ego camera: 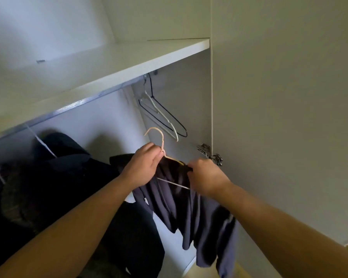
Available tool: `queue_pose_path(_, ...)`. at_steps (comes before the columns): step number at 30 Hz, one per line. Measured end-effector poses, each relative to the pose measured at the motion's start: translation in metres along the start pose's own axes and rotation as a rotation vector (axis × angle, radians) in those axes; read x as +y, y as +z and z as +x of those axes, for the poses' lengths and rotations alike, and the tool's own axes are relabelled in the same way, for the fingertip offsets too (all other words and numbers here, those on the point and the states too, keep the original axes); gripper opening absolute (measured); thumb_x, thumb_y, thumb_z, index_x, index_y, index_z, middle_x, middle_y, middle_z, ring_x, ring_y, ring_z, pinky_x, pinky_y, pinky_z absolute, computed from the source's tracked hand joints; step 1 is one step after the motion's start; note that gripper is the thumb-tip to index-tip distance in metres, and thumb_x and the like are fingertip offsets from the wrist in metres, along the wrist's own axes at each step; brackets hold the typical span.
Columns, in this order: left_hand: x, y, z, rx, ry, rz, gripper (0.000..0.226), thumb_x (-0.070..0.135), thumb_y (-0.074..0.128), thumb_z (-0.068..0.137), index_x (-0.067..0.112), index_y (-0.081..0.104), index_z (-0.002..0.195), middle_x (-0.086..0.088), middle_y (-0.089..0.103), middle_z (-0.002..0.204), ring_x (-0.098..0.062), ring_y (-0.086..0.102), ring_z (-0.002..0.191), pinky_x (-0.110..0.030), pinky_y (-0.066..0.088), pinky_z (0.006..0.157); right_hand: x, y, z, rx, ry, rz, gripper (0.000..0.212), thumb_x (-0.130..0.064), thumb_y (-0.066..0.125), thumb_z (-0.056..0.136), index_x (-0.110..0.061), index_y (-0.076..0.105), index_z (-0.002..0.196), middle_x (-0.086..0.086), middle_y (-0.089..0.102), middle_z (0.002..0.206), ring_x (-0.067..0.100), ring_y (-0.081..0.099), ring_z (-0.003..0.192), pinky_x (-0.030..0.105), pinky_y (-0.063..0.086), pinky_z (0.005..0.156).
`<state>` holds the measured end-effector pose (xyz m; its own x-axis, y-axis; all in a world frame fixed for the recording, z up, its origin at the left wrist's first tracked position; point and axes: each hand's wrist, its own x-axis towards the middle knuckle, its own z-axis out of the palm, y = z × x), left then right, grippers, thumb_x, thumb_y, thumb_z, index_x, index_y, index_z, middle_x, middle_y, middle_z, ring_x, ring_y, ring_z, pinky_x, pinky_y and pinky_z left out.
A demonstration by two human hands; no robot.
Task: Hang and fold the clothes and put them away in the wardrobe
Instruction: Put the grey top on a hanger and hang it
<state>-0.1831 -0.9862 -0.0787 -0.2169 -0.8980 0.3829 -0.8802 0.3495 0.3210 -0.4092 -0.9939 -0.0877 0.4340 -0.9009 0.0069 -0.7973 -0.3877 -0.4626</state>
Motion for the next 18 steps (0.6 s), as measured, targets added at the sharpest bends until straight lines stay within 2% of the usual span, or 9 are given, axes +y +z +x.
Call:
queue_pose_path(4,-0.018,-0.002,-0.002,-0.006,-0.075,-0.011,0.037,0.035,0.038,0.107,0.019,0.070,0.120,0.002,0.058,0.102,-0.018,0.060,0.096,-0.040,0.050,0.087,0.001,0.001,0.018,-0.021,-0.045,-0.034,0.014,-0.025,0.056,0.093,-0.016,0.065,0.099,0.012,0.065,0.102,0.036,0.065,0.092,0.037,0.054,0.073)
queue_pose_path(7,-0.035,-0.004,0.002,-0.043,-0.161,-0.027,0.048,0.050,0.036,0.102,0.023,0.063,0.130,0.005,0.056,0.104,-0.012,0.057,0.097,-0.038,0.050,0.088,-0.005,0.007,0.030,-0.007,-0.094,-0.052,0.017,-0.034,0.055,0.097,-0.022,0.059,0.108,0.011,0.064,0.103,0.036,0.064,0.092,0.038,0.051,0.071)
queue_pose_path(8,-0.042,-0.005,0.004,-0.049,-0.186,-0.025,0.053,0.056,0.033,0.099,0.022,0.064,0.127,0.006,0.055,0.103,-0.011,0.056,0.096,-0.038,0.049,0.088,-0.007,0.009,0.035,0.002,-0.115,-0.067,0.018,-0.036,0.054,0.099,-0.023,0.056,0.110,0.011,0.064,0.104,0.036,0.064,0.093,0.039,0.052,0.072)
queue_pose_path(10,-0.055,-0.009,0.008,-0.042,-0.219,-0.020,0.051,0.060,0.032,0.097,0.024,0.067,0.103,0.007,0.053,0.097,-0.012,0.056,0.092,-0.037,0.048,0.085,-0.014,0.012,0.046,0.042,-0.143,-0.077,0.021,-0.041,0.049,0.102,-0.023,0.054,0.111,0.009,0.065,0.105,0.035,0.064,0.094,0.039,0.051,0.072)
queue_pose_path(12,-0.066,-0.014,0.011,-0.012,-0.259,-0.023,0.040,0.059,0.037,0.098,0.030,0.055,0.077,0.007,0.050,0.088,-0.014,0.055,0.083,-0.036,0.044,0.079,-0.024,0.013,0.055,0.078,-0.159,-0.022,0.025,-0.043,0.044,0.104,-0.021,0.052,0.108,0.010,0.065,0.101,0.036,0.063,0.089,0.038,0.047,0.067)
queue_pose_path(15,-0.082,-0.019,0.016,0.049,-0.314,-0.021,0.041,0.058,0.042,0.097,0.025,0.050,0.072,0.005,0.048,0.084,-0.012,0.052,0.075,-0.031,0.037,0.072,-0.040,0.013,0.064,0.136,-0.158,0.134,0.024,-0.040,0.040,0.106,-0.017,0.048,0.102,0.011,0.061,0.092,0.040,0.061,0.082,0.041,0.048,0.065)
queue_pose_path(18,-0.101,-0.025,0.018,0.058,-0.330,0.017,0.038,0.053,0.052,0.097,0.021,0.052,0.077,0.002,0.050,0.087,-0.011,0.049,0.074,-0.027,0.030,0.070,-0.051,0.014,0.074,0.210,-0.151,0.183,0.022,-0.037,0.041,0.105,-0.018,0.050,0.100,0.015,0.066,0.098,0.042,0.061,0.084,0.045,0.051,0.069)
